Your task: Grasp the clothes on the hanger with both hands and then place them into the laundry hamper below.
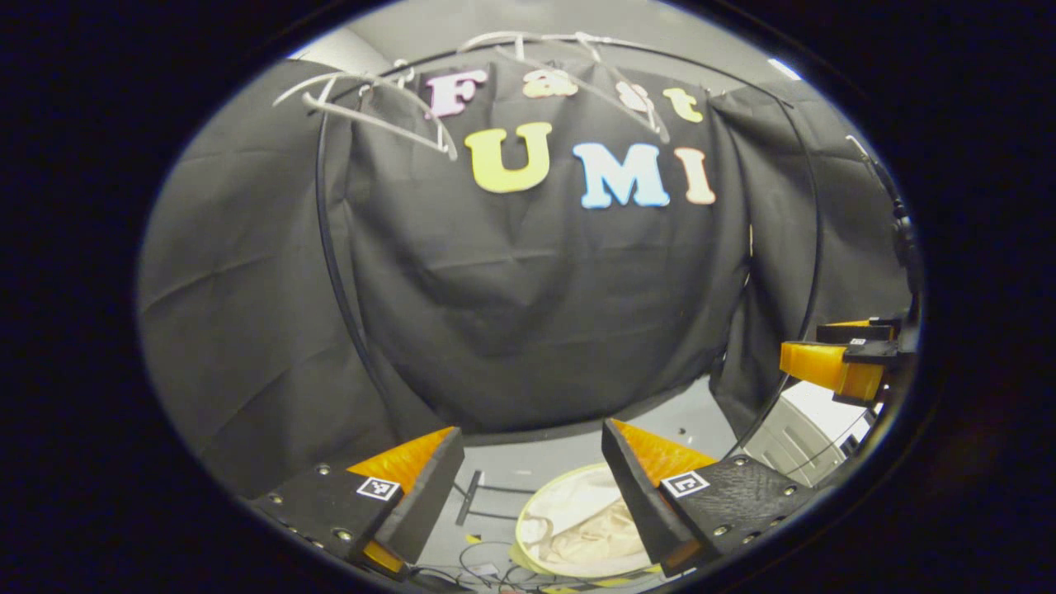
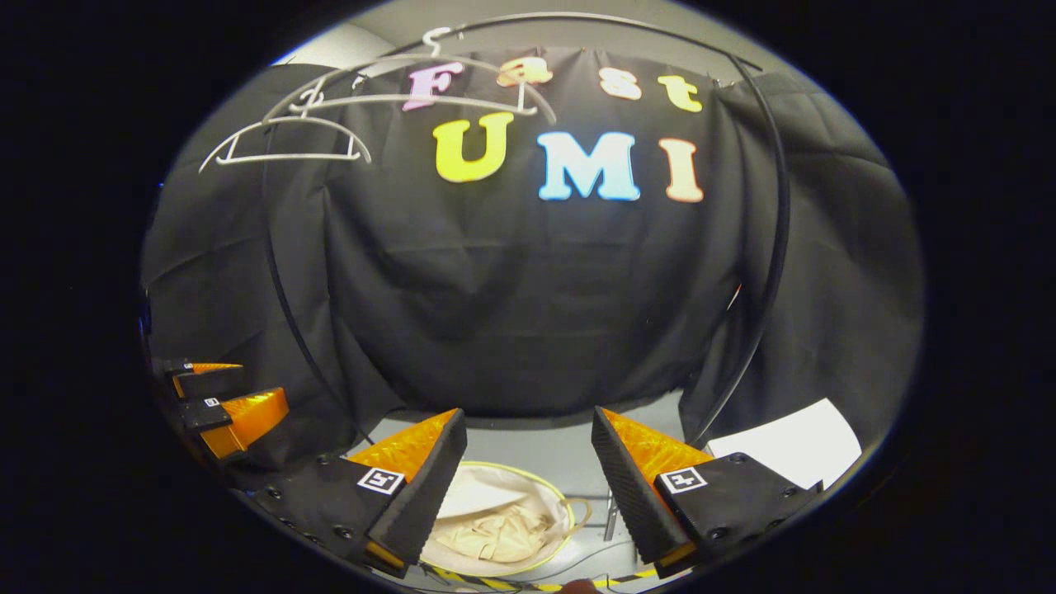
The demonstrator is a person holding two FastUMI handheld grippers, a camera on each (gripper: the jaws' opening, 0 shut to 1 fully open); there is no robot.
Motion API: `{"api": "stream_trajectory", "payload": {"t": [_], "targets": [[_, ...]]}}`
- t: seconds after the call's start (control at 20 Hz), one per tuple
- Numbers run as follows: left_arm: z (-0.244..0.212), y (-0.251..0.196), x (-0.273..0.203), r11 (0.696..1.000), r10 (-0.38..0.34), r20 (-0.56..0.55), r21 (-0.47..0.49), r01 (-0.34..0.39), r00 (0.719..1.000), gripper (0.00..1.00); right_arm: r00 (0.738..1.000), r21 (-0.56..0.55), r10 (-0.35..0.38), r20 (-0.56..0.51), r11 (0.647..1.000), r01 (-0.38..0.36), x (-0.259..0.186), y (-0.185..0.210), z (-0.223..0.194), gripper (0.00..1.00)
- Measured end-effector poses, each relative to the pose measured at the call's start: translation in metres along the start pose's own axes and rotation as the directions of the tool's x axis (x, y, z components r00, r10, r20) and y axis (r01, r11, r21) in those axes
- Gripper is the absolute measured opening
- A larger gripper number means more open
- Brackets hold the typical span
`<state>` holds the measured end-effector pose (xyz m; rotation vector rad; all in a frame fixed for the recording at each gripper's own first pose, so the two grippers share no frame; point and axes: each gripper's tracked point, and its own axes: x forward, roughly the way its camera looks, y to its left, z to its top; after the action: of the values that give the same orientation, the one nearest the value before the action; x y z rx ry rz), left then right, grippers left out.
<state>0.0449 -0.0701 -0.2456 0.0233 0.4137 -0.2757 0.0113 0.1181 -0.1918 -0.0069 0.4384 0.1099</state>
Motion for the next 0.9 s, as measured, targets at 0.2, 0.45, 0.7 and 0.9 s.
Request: {"api": "stream_trajectory", "payload": {"t": [0.2,0.45,0.7,0.9], "targets": [[0.063,0.000,-0.040,1.000,-0.001,0.122,0.015,-0.001,0.993,1.00,0.993,-0.010,-0.007,0.114,1.000,0.009,-0.040,-0.030,0.043,0.96],[0.110,0.015,-0.100,0.999,0.035,0.229,0.018,-0.040,0.973,0.98,0.976,0.022,-0.023,0.219,1.000,0.019,-0.091,-0.061,0.092,0.93],[0.128,0.033,-0.167,0.994,0.101,0.306,-0.005,-0.105,0.947,0.99,0.946,-0.006,-0.061,0.318,0.998,0.066,-0.152,-0.090,0.121,0.92],[0.140,0.035,-0.200,0.990,0.135,0.338,-0.005,-0.141,0.931,1.00,0.923,-0.036,-0.085,0.374,0.994,0.106,-0.180,-0.104,0.133,0.93]]}}
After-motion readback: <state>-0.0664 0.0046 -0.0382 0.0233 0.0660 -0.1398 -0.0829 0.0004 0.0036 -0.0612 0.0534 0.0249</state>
